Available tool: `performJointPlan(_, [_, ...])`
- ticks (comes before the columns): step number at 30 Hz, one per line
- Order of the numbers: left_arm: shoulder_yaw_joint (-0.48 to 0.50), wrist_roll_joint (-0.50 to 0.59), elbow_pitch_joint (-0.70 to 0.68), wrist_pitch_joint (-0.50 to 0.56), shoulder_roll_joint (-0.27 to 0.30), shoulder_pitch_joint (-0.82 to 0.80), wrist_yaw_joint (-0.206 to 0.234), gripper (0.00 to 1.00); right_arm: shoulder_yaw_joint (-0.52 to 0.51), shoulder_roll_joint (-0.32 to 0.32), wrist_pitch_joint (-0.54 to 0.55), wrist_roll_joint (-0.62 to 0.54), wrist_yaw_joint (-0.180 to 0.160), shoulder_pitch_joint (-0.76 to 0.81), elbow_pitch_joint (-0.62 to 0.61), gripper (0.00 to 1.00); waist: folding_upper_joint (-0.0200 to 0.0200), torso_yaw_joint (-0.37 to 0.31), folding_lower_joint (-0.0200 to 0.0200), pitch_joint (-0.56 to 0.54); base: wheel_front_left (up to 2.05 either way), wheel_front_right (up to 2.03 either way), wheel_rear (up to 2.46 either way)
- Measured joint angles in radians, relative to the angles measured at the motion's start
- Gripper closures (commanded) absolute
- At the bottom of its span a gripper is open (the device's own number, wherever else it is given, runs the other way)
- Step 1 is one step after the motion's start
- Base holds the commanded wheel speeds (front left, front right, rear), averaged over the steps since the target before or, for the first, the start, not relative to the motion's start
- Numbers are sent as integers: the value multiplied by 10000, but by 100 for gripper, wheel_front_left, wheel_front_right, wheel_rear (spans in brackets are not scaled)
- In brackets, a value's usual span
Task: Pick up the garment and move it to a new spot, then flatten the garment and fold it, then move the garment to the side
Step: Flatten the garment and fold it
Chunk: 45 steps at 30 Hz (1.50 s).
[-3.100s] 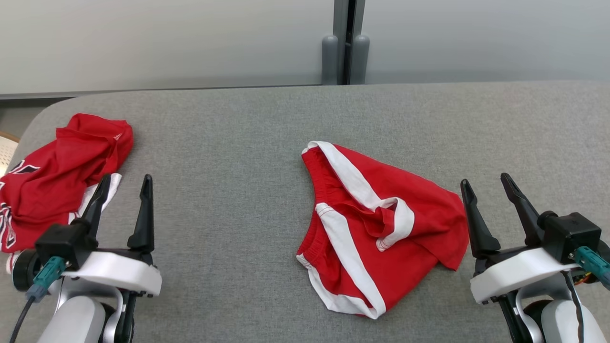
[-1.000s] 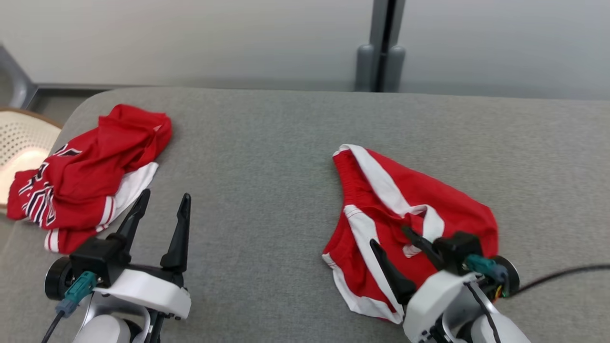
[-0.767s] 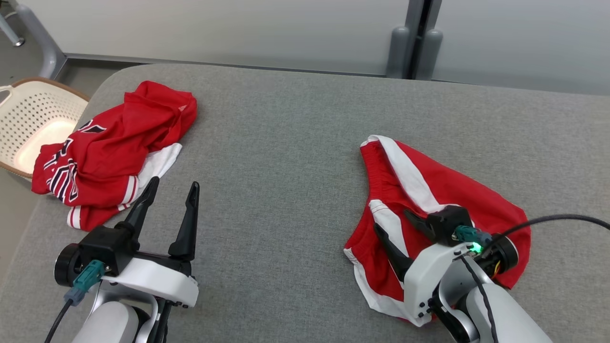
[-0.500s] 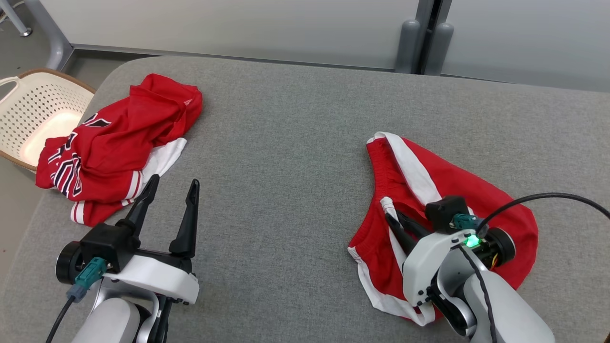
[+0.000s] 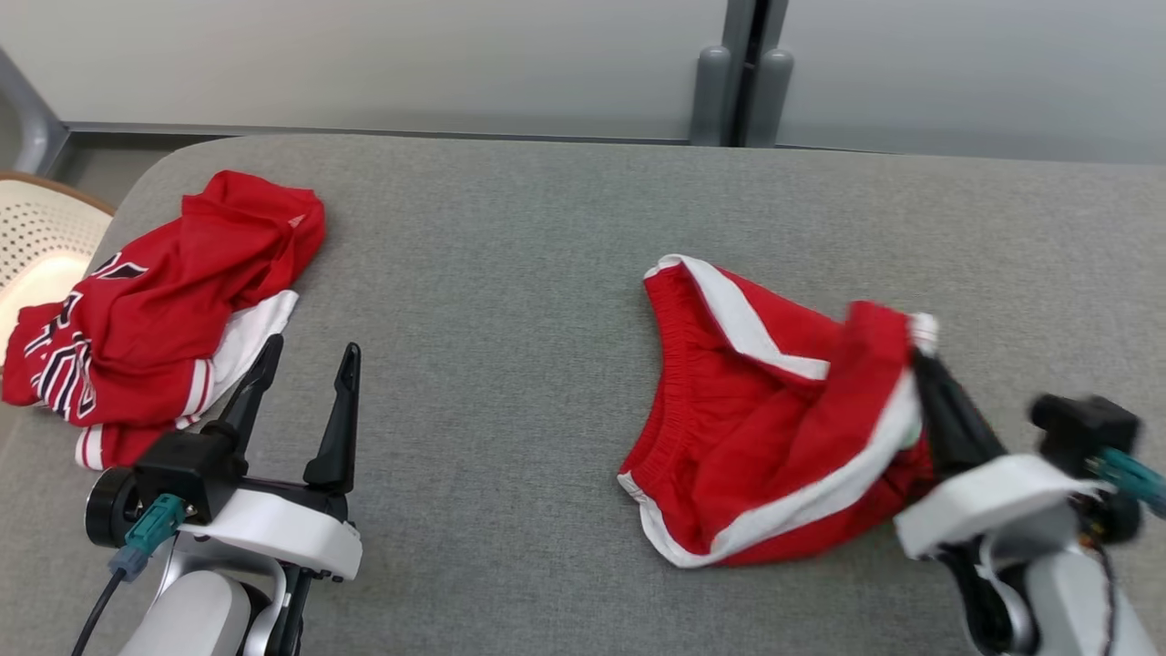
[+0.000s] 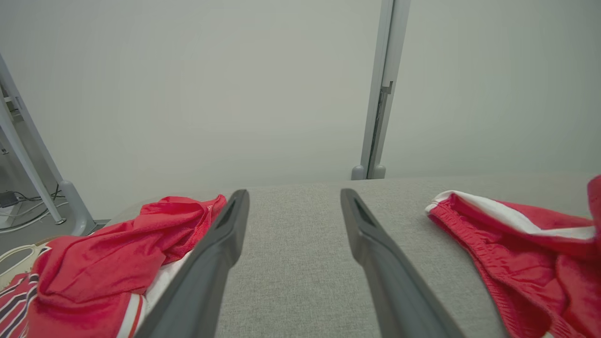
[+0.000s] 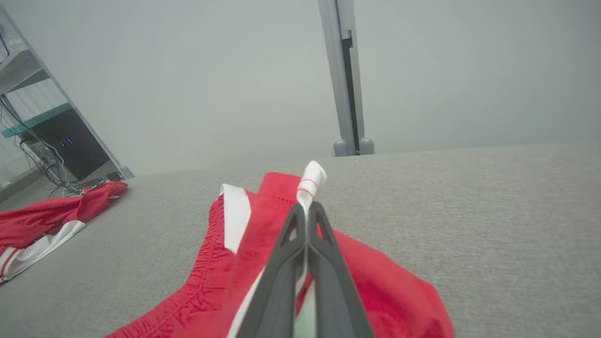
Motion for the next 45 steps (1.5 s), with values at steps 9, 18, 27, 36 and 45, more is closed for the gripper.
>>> performJointPlan(9, [65,-79,-61,15,157,100,75,0,-2663,506,213,970,-2,1980,-366,0,0,-380,0,-22,0,0,0])
performJointPlan(18, [171,-178,-88,-15,211,424,217,0,-2510,516,-499,-362,-2,2073,-1448,0,0,-568,0,-234,0,0,0])
performJointPlan(27, [161,-209,-176,-73,228,990,445,0,-1313,-75,224,-1662,-2,2321,-3455,0,0,-719,0,-824,0,0,0])
performJointPlan(36, [-2,-251,-343,142,249,1341,571,0,-1133,-17,619,-1509,0,2672,-3707,0,0,-800,0,-1108,0,0,0])
performJointPlan(45, [-111,-251,-435,265,284,1412,642,0,-1131,82,640,-1448,-2,2684,-3661,0,0,-789,0,-1136,0,0,0])
